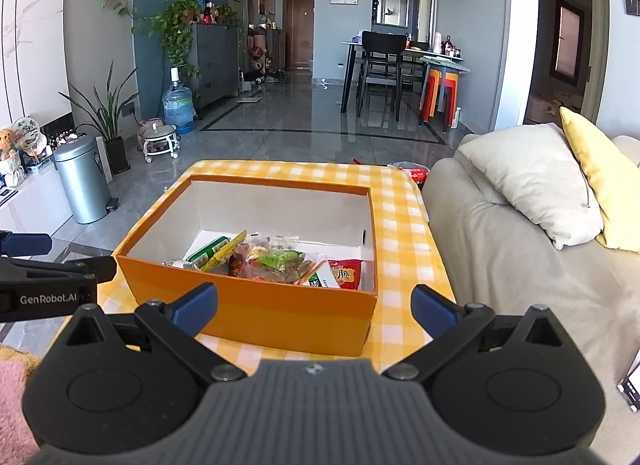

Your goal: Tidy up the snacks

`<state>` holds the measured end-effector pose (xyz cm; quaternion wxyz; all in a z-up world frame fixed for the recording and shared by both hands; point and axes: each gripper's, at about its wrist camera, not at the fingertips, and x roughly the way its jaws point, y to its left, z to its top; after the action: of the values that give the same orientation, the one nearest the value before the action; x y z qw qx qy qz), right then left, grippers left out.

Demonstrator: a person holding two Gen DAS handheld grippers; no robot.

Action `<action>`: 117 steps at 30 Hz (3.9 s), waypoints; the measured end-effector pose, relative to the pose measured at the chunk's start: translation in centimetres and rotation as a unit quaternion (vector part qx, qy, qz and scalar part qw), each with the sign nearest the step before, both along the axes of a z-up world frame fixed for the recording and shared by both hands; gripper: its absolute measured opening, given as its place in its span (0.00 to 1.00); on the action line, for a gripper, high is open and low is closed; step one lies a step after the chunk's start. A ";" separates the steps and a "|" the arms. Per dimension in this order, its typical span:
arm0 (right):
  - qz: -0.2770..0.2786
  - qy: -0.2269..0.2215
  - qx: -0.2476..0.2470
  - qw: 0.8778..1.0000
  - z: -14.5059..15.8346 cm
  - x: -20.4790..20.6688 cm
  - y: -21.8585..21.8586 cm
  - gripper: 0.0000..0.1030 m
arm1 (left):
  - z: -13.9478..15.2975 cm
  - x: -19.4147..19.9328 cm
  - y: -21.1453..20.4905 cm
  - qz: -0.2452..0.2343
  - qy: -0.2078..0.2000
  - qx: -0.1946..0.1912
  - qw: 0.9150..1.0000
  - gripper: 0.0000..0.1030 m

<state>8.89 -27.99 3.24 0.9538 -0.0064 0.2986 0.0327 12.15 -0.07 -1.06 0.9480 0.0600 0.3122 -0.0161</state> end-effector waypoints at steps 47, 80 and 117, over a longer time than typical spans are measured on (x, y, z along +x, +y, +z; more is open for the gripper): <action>0.010 -0.002 -0.004 1.000 0.7 -0.1 1.0 0.96 | 0.7 -0.2 -0.1 0.007 0.001 -0.007 1.000 0.95; 0.009 0.000 -0.010 1.000 0.7 -0.3 1.1 0.96 | 0.9 -1.0 0.1 0.016 0.001 -0.009 1.000 0.95; 0.004 0.013 0.001 1.000 0.6 -0.8 0.6 0.96 | 1.9 -1.5 0.0 0.007 0.003 -0.027 1.000 0.95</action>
<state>8.11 -27.37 3.84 0.9498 -0.0060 0.3107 0.0365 10.66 -0.08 0.79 0.9483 0.0321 0.3152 -0.0183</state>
